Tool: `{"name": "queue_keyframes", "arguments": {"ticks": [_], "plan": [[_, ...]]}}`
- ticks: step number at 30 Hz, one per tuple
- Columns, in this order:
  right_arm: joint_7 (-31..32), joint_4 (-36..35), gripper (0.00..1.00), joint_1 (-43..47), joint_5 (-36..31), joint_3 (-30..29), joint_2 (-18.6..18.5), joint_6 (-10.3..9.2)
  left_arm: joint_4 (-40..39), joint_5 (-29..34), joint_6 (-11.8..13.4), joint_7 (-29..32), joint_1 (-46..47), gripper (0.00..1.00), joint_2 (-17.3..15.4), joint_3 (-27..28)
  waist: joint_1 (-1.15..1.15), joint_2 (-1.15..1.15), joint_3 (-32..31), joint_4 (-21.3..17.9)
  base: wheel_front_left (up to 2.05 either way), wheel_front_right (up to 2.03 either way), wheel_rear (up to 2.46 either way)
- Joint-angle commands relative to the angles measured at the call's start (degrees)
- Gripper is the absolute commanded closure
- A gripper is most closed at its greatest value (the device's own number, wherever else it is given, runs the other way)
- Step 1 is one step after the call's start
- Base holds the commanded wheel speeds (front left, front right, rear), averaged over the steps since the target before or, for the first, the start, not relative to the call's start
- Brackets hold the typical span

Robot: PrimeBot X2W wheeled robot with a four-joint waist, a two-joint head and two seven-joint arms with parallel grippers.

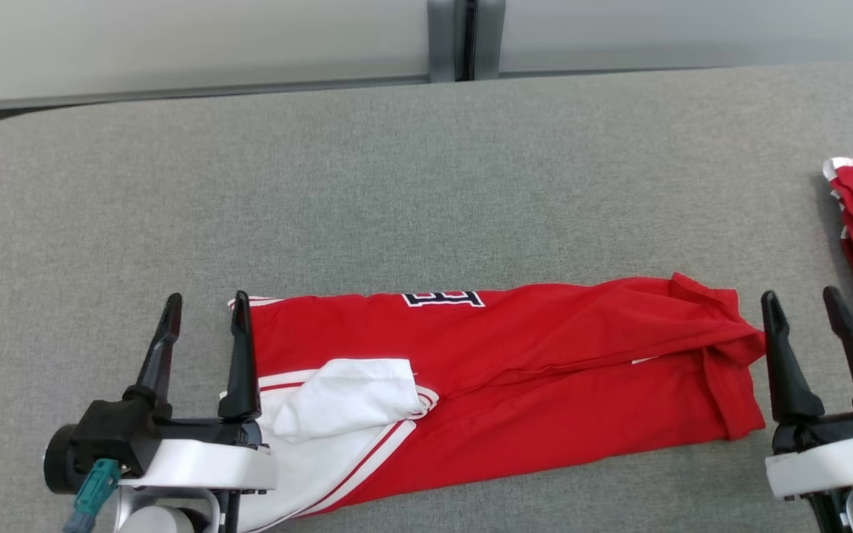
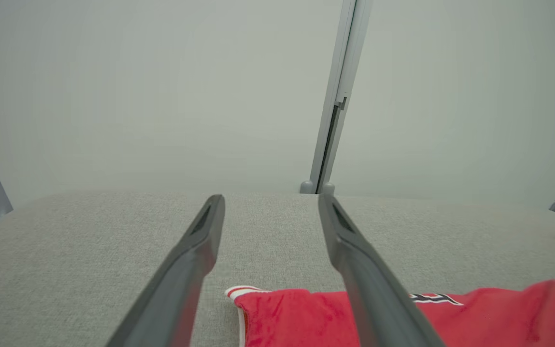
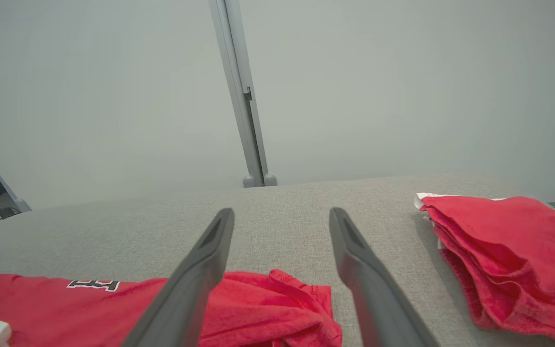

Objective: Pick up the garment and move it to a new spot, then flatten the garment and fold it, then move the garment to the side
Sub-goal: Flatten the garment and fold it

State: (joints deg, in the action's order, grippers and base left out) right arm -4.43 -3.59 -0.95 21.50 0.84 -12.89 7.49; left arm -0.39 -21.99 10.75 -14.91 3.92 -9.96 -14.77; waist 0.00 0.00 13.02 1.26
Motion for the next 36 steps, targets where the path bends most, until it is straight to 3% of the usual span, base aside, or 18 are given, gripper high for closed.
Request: {"name": "queue_keyframes", "arguments": {"ticks": [1,5,24,36], "plan": [[0.75,-0.54,0.00,1.15,-0.66,-0.03,0.13,0.00,-0.16,0.94,0.20,-0.29,0.33,0.00,-0.37,0.81,0.00,0.00,-1.51,-0.38,0.00,0.00,0.00],[2.12,-1.86,0.00,3.22,-2.32,0.53,0.74,0.00,0.64,2.11,-0.72,-0.28,-0.99,0.00,-1.28,2.38,0.00,0.00,-3.53,-0.74,0.00,0.00,0.00],[4.23,-2.09,0.00,5.11,-3.77,0.76,1.16,0.00,1.15,2.71,0.56,1.24,-2.78,0.00,-1.84,1.56,0.00,0.00,-4.98,0.07,0.00,0.00,0.00],[3.98,10.12,0.00,0.70,-2.20,-2.20,-1.32,0.00,2.00,3.54,-0.15,1.08,0.83,0.00,-0.45,-0.72,0.00,0.00,-1.66,3.36,0.00,0.00,0.00]]}}
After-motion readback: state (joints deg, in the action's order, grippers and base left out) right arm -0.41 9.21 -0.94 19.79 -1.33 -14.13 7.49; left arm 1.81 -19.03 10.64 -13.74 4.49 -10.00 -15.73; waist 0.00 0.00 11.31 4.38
